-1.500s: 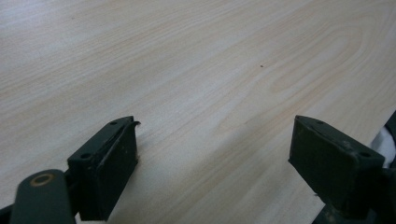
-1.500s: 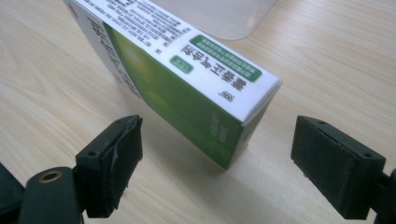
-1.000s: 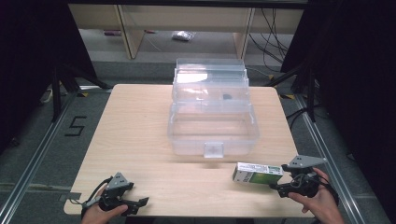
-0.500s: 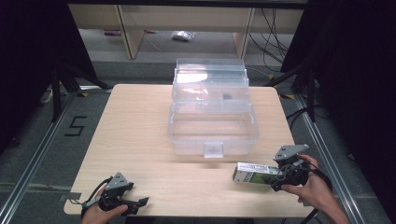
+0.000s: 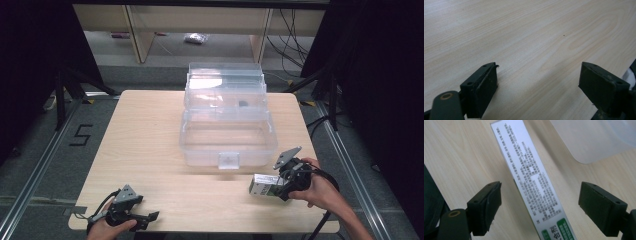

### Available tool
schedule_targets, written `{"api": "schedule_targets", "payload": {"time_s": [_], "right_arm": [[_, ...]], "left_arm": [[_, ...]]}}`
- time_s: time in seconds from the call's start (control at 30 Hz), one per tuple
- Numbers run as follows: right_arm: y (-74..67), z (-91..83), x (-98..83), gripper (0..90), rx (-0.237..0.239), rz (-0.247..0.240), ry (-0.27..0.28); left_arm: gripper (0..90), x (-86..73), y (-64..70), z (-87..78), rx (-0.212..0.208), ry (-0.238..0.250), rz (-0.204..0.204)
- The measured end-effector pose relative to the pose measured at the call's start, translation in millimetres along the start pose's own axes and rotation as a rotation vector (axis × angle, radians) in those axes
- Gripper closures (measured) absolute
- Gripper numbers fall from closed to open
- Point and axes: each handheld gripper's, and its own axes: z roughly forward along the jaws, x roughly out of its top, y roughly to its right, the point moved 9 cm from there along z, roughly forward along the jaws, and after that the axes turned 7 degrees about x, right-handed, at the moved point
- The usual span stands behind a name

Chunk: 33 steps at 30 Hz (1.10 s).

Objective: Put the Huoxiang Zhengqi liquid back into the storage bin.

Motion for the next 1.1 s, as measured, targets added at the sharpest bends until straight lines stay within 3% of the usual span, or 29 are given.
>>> {"api": "schedule_targets", "payload": {"time_s": [0.4, 0.43, 0.57, 0.6, 0.63, 0.67, 0.73, 0.83, 0.9, 0.93, 0.97, 1.0, 1.1], "right_arm": [[0.3, 15.6, 0.1, 32.6, 0.050, -0.029, -0.114], [0.3, 16.4, 0.4, 34.6, 0.056, -0.041, -0.120], [-0.3, 18.2, -0.8, 41.2, 0.079, -0.066, -0.153], [0.7, 18.9, -1.3, 42.3, 0.083, -0.083, -0.164], [0.8, 18.8, -2.5, 43.8, 0.074, -0.065, -0.173], [1.3, 19.3, -3.3, 44.7, 0.083, -0.080, -0.187], [1.6, 19.5, -3.7, 47.4, 0.087, -0.091, -0.196], [1.2, 20.2, -4.5, 51.4, 0.097, -0.113, -0.218], [1.6, 20.1, -5.4, 55.3, 0.086, -0.134, -0.242], [2.4, 20.6, -5.2, 56.4, 0.088, -0.144, -0.249], [2.4, 20.6, -5.2, 56.4, 0.088, -0.144, -0.249], [3.3, 18.8, -6.9, 59.6, 0.094, -0.161, -0.289], [2.6, 18.2, -6.3, 63.1, 0.100, -0.183, -0.303]], "left_arm": [[14.8, -0.1, -0.7, 0.1, 0.001, -0.001, 0.006], [14.8, 1.0, 0.5, 0.8, 0.002, 0.010, -0.015], [14.8, 0.2, -0.7, 0.2, -0.002, 0.001, 0.003], [14.8, 1.1, 0.5, 0.9, 0.000, 0.011, -0.015], [14.8, 1.0, 0.6, 0.8, -0.001, 0.011, -0.015], [14.8, -0.1, -0.6, -0.3, -0.001, -0.001, 0.002], [14.8, 1.2, 0.8, 1.0, -0.003, 0.012, -0.017], [14.8, 0.3, -0.2, 0.2, -0.004, 0.001, 0.003], [14.8, 0.6, -0.4, 0.6, -0.004, 0.008, 0.002], [14.8, 1.5, 0.8, 1.3, -0.002, 0.018, -0.019], [14.8, 1.5, 0.8, 1.3, -0.002, 0.018, -0.019], [14.8, 0.5, -0.3, 0.5, -0.004, 0.008, 0.003], [14.8, 0.4, -0.1, 0.7, -0.002, 0.007, -0.002]]}}
